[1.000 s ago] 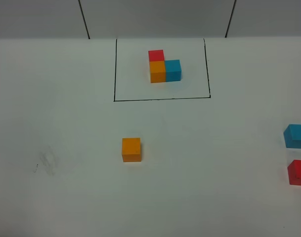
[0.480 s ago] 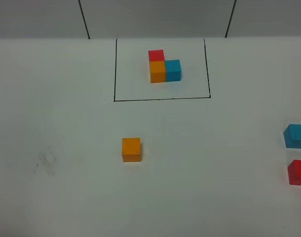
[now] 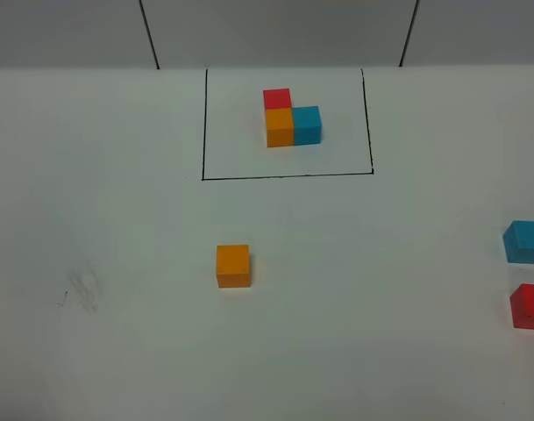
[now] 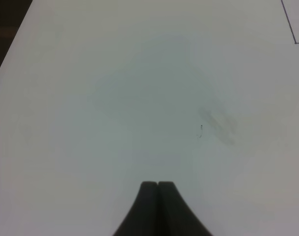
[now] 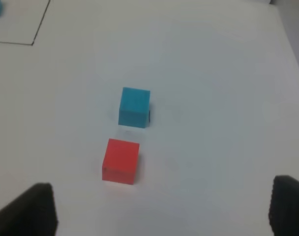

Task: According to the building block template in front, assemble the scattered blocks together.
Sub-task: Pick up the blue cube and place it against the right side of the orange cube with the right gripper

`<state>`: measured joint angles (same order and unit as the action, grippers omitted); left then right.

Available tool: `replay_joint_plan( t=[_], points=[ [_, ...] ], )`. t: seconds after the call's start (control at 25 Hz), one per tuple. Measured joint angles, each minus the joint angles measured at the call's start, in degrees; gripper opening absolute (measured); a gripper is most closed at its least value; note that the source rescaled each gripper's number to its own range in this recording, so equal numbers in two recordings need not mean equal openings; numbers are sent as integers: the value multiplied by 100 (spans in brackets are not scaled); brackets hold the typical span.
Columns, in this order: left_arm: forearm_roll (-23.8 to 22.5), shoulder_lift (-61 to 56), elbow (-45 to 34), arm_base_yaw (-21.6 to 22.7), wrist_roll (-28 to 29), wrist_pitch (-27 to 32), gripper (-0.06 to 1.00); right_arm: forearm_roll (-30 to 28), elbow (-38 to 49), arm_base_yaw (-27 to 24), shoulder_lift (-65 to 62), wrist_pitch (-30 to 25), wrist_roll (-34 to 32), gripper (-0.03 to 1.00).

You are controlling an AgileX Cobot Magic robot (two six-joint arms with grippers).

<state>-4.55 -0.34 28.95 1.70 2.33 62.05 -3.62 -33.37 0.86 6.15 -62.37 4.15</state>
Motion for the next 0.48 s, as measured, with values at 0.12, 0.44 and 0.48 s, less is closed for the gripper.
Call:
replay_joint_plan(
  t=[0.12,0.44,0.48],
  points=[
    [0,0,0,0,0,0,0,0,-227,0,614,33,-74,86],
    [0,0,0,0,1,-5,0,5,-456,0,2439,821,-287,85],
    [0,0,0,0,1,-5,0,5,-456,0,2672,919,-344,85]
  ],
)
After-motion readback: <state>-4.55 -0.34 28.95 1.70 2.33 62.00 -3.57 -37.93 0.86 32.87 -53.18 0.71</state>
